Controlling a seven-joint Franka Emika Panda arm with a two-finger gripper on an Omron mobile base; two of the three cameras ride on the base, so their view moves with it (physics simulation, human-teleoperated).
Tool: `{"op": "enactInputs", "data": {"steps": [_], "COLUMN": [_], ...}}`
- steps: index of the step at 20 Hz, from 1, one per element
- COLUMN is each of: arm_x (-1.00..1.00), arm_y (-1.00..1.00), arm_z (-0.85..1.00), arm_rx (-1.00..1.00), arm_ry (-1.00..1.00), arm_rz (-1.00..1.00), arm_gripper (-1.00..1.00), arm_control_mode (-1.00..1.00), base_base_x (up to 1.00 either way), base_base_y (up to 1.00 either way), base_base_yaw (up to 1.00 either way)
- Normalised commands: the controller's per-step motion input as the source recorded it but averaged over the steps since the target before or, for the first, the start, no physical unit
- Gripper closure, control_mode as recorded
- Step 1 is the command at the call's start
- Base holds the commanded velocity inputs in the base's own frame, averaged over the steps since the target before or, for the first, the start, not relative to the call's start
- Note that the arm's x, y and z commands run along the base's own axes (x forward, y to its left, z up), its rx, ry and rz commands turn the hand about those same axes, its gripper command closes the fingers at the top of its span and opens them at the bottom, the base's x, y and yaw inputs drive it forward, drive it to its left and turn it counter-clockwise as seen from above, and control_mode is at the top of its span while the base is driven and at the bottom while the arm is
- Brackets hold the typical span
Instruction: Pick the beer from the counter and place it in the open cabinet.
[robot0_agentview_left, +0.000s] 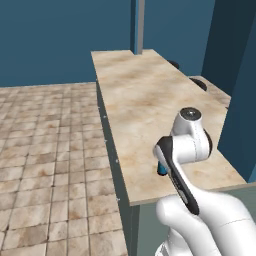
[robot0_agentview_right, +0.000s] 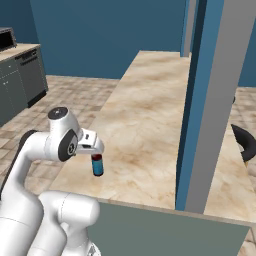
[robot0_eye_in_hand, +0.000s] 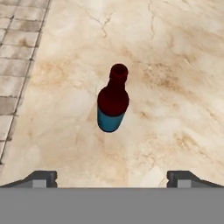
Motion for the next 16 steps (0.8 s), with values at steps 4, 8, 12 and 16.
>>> {"op": "enactInputs", "data": {"steps": [4, 8, 12, 16], "arm_x": [0.13, 0.12, 0.10, 0.07], "arm_y": [0.00, 0.00, 0.00, 0.00], "arm_z": [-0.16, -0.09, -0.06, -0.02], "arm_rx": [-0.01, 0.00, 0.00, 0.00], "arm_ry": [-0.07, -0.04, -0.04, -0.04], "arm_rz": [-0.01, -0.01, 0.00, 0.00], "arm_gripper": [-1.00, -1.00, -1.00, -1.00], "arm_control_mode": [-1.00, -1.00, -1.00, -1.00], "base_base_x": [0.00, 0.00, 0.00, 0.00], "base_base_y": [0.00, 0.00, 0.00, 0.00], "base_base_yaw": [0.00, 0.00, 0.00, 0.00]}}
